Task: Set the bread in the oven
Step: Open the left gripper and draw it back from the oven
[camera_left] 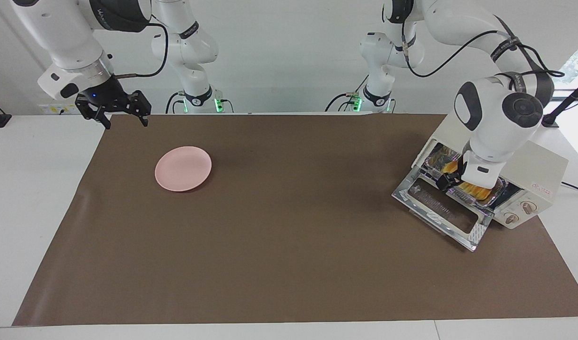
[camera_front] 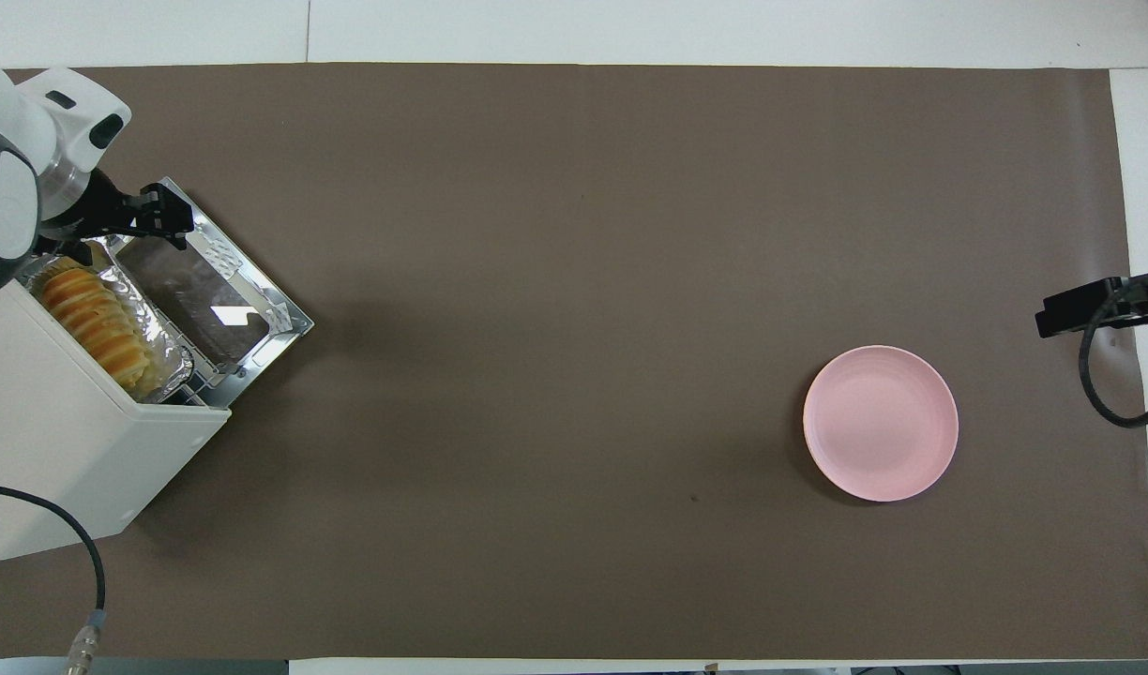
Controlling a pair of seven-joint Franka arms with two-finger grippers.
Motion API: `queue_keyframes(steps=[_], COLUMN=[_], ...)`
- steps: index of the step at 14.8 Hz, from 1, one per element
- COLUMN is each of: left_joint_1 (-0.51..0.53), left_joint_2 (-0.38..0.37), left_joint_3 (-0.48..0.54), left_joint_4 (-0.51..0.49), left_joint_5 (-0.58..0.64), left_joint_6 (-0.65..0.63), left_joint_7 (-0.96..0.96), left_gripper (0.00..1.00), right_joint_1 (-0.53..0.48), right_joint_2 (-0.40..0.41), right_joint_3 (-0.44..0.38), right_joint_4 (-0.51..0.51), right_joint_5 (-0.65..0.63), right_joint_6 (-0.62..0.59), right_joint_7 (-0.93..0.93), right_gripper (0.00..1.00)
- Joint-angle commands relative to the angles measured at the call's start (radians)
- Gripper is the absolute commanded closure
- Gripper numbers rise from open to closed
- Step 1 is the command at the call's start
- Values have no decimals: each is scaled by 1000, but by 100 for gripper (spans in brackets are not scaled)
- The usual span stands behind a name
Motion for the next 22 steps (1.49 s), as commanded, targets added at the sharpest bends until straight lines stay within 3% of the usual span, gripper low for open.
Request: queue_keyframes(steps=[1, 4, 6, 7, 12, 14, 22], left_joint_1=[-2, 96, 278, 410, 437, 443, 446], left_joint_2=[-96, -201, -253, -275, -353, -344, -289], left_joint_3=[15, -69, -274, -445, -508, -508, -515], left_joint_4=[14, -15, -10, -6, -59, -52, -9], left_joint_5=[-30, -30, -27, -20, -22, -22, -22], left_joint_6=[-109, -190, -227, -226, -235, -168, -171], left_joint_7=[157, 261, 275, 271, 260, 257, 205], left_gripper=[0, 0, 0, 0, 0, 0, 0], right_joint_1=[-9, -9, -9, -9, -9, -9, -9], right_joint_2=[-19, -19, -19, -19, -19, -19, -19], right_joint_3=[6, 6, 6, 6, 6, 6, 6], right_joint_4=[-15, -15, -15, -15, -15, -15, -15], right_joint_5=[14, 14, 14, 14, 14, 14, 14], right_joint_6=[-8, -8, -8, -8, -8, -8, -8], right_joint_7=[2, 2, 2, 2, 2, 2, 2], right_gripper=[0, 0, 0, 0, 0, 0, 0])
